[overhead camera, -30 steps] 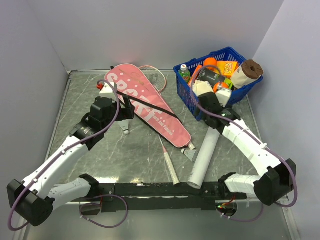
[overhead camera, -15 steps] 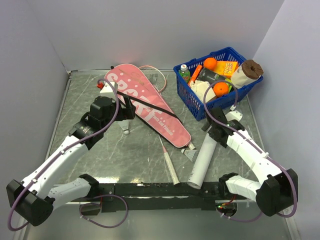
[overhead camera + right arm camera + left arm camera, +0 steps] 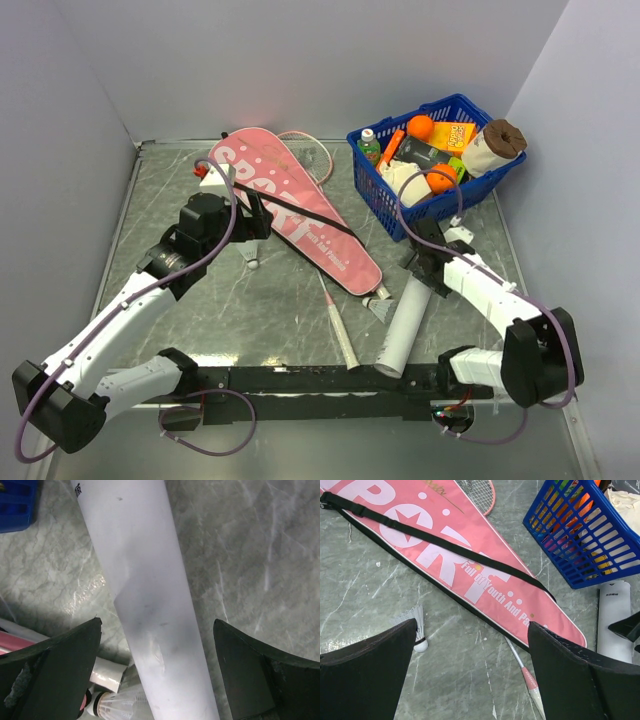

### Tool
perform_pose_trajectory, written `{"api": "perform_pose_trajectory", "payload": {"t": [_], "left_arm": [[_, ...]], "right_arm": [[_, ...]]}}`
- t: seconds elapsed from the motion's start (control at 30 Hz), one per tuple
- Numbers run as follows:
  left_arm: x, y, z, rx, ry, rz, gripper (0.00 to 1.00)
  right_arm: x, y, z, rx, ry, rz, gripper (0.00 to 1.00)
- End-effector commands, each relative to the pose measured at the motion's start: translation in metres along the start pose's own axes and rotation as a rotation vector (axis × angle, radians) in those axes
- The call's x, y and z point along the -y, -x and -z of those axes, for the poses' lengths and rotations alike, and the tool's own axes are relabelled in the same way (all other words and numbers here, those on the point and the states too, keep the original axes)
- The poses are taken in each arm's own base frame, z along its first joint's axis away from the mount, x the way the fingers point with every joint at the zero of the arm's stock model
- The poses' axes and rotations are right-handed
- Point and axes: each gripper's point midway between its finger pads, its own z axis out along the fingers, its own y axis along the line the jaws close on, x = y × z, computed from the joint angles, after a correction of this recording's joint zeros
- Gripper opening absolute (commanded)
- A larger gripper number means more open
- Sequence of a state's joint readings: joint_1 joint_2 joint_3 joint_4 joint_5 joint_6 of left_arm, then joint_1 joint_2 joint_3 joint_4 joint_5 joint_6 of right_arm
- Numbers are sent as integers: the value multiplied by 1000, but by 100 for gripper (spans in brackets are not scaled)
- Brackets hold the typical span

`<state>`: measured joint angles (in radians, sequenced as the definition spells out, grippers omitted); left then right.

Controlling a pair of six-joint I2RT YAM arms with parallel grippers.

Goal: Pack up the badminton gear

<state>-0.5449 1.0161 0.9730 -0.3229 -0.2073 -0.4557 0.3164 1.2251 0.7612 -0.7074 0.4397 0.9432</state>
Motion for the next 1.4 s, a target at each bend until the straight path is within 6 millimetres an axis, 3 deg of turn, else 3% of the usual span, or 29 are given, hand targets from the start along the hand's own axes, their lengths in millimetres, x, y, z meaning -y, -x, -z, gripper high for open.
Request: {"api": "perform_pose_trajectory", "payload": {"t": [0.0, 0.27, 0.57, 0.63, 0.73, 1.0, 1.07, 1.17, 1.27, 1.3, 1.37], "left_arm": [[8, 18, 5, 45, -21, 20, 96], [7, 13, 1, 30, -12, 18, 97], [5, 11, -2, 19, 0, 13, 97], [5, 11, -2, 23, 1, 11, 97], [5, 12, -1, 24, -2, 6, 97], [21, 14, 6, 18, -80, -22, 97], [24, 15, 9, 22, -91, -31, 98], [25, 23, 18, 49, -94, -41, 98], [25, 31, 25, 74, -93, -46, 97], [26, 38, 29, 88, -89, -43, 97], [24, 42, 36, 93, -82, -51, 97]], "right_arm": [[-8, -3, -13, -9, 19, 42, 100], [3, -16, -27, -30, -26, 59, 92], [15, -15, -20, -5, -40, 11, 43], [19, -12, -15, 9, -49, -1, 39], [21, -2, 0, 55, -31, -26, 32], [27, 22, 66, 159, 70, -47, 18], [18, 24, 83, 168, 135, -46, 7], [-1, 21, 108, 155, 236, -33, 0], [-25, 20, 130, 142, 312, -1, 0], [-37, 19, 146, 143, 361, 25, 0], [-51, 18, 154, 150, 367, 61, 0]]}}
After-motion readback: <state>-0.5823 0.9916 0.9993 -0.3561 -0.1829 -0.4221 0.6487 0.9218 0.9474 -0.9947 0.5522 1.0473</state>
